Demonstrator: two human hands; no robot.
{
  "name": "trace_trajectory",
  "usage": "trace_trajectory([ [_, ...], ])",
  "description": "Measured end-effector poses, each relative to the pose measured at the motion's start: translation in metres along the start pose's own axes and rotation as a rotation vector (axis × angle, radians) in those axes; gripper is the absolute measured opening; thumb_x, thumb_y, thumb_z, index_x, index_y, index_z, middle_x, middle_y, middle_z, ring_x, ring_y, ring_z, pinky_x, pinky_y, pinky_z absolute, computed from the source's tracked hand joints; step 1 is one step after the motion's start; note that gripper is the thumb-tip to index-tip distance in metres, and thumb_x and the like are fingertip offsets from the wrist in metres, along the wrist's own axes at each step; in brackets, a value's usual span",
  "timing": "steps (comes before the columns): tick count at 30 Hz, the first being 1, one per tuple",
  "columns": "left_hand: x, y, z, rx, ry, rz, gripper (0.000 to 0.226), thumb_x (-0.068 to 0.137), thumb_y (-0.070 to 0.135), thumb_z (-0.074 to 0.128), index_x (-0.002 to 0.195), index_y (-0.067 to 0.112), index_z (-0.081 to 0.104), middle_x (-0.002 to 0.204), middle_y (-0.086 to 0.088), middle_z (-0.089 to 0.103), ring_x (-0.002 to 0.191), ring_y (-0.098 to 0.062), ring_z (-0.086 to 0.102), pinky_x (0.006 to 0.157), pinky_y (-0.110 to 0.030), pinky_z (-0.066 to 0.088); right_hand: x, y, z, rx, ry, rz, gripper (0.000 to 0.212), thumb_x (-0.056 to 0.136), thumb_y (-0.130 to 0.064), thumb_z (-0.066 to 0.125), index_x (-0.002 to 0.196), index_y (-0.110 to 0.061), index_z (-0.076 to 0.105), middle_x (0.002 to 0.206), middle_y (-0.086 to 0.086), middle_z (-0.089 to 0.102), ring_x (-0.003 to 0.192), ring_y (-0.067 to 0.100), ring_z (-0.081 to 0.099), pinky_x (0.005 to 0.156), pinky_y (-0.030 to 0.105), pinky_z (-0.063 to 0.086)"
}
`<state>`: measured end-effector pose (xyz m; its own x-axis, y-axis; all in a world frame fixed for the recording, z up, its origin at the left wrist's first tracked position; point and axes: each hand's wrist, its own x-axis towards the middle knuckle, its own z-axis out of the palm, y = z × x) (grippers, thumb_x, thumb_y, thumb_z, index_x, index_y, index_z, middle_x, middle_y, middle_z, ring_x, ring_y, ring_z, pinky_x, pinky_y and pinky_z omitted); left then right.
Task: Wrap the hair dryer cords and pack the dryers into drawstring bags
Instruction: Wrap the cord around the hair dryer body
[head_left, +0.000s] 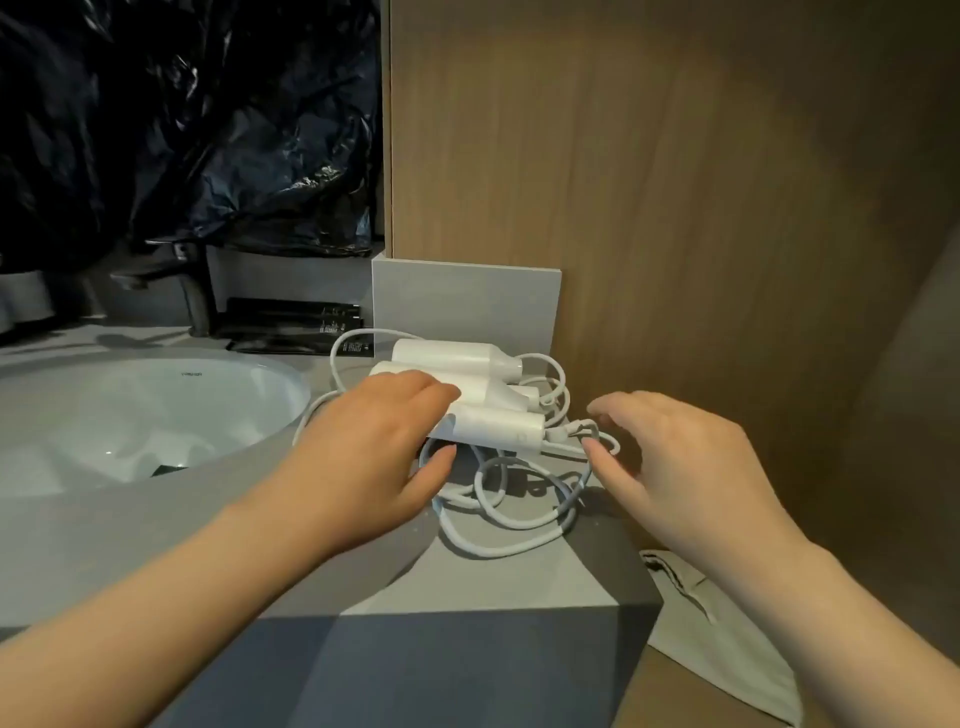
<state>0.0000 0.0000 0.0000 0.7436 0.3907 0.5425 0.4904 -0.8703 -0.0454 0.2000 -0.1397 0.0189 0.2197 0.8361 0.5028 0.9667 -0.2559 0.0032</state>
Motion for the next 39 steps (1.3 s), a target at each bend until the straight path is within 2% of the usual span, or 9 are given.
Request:
trace_trajectory([
  [10,0.024,0.000,0.021,0.016,-0.054,0.054,0.050,0.079,0.050,0.041,0.102,0.013,0.064,0.094,-0.003,0.067,0.082,-0.025,0.063,0.068,-0.039,0.055,0.008,0.004,0.012,0.050,-0.058,0.019,0.042,0.094,-0.050,0.045,0.134,-0.039,0.047,0.130,-0.018,0.056,0.116,0.003,0.055,0.092,0.014,0.043],
  [17,0.038,0.003,0.035,0.013,-0.105,0.079,0.050,0.081,0.052,0.040,0.107,0.015,0.061,0.099,-0.002,0.062,0.087,-0.025,0.058,0.072,-0.041,0.052,0.012,0.015,0.030,0.061,-0.050,0.016,0.041,0.094,-0.049,0.046,0.135,-0.039,0.046,0.129,-0.018,0.056,0.114,0.003,0.055,0.083,0.008,0.033],
  [22,0.037,0.001,0.036,0.002,-0.072,0.096,0.049,0.081,0.050,0.036,0.100,0.015,0.064,0.091,-0.003,0.062,0.080,-0.026,0.058,0.062,-0.041,0.053,0.011,0.019,0.035,0.134,-0.072,0.019,0.039,0.094,-0.046,0.048,0.133,-0.037,0.047,0.128,-0.017,0.056,0.113,0.003,0.056,0.081,0.008,0.030],
  [26,0.033,-0.004,0.032,-0.019,-0.038,0.116,0.028,0.083,0.033,0.067,0.102,0.013,0.065,0.092,-0.005,0.063,0.078,-0.028,0.060,0.061,-0.039,0.052,0.010,0.019,0.037,0.248,-0.107,0.035,0.021,0.094,-0.040,0.051,0.114,-0.039,0.044,0.108,-0.019,0.058,0.088,0.000,0.056,0.067,0.000,0.037],
  [30,0.029,-0.006,0.024,-0.068,-0.012,0.103,0.029,0.080,0.026,0.074,0.104,0.014,0.066,0.095,-0.004,0.064,0.081,-0.027,0.061,0.064,-0.038,0.053,0.010,0.020,0.038,0.389,-0.130,0.064,0.011,0.096,-0.034,0.051,0.102,-0.037,0.043,0.088,-0.020,0.058,0.078,0.003,0.061,0.064,0.011,0.053],
  [32,0.027,-0.009,0.023,-0.082,-0.010,0.111,0.031,0.080,0.028,0.074,0.106,0.015,0.066,0.095,-0.003,0.064,0.082,-0.026,0.061,0.066,-0.033,0.050,0.009,0.021,0.039,0.426,-0.124,0.071,0.007,0.097,-0.032,0.050,0.101,-0.036,0.046,0.087,-0.018,0.060,0.079,0.005,0.062,0.069,0.018,0.056],
  [35,0.026,-0.011,0.023,-0.115,-0.016,0.096,0.039,0.081,0.037,0.073,0.115,0.020,0.064,0.105,0.001,0.063,0.093,-0.021,0.059,0.073,-0.026,0.041,0.006,0.021,0.042,0.464,-0.134,0.073,0.005,0.096,-0.032,0.050,0.096,-0.036,0.053,0.085,-0.018,0.059,0.080,0.003,0.060,0.065,0.014,0.051],
  [37,0.029,-0.014,0.020,-0.227,-0.066,0.027,0.054,0.077,0.054,0.069,0.122,0.024,0.061,0.115,0.006,0.058,0.102,-0.014,0.054,0.080,-0.021,0.038,0.005,0.021,0.042,0.493,-0.138,0.076,0.009,0.096,-0.033,0.050,0.089,-0.037,0.056,0.083,-0.018,0.060,0.080,0.002,0.058,0.064,0.014,0.049],
  [39,0.035,-0.020,0.018,-0.296,-0.098,0.020,0.072,0.068,0.071,0.061,0.125,0.027,0.058,0.120,0.009,0.054,0.107,-0.009,0.052,0.085,-0.020,0.039,0.004,0.025,0.042,0.563,-0.140,0.095,0.013,0.095,-0.036,0.051,0.086,-0.036,0.060,0.082,-0.014,0.063,0.081,0.003,0.058,0.068,0.022,0.054],
])
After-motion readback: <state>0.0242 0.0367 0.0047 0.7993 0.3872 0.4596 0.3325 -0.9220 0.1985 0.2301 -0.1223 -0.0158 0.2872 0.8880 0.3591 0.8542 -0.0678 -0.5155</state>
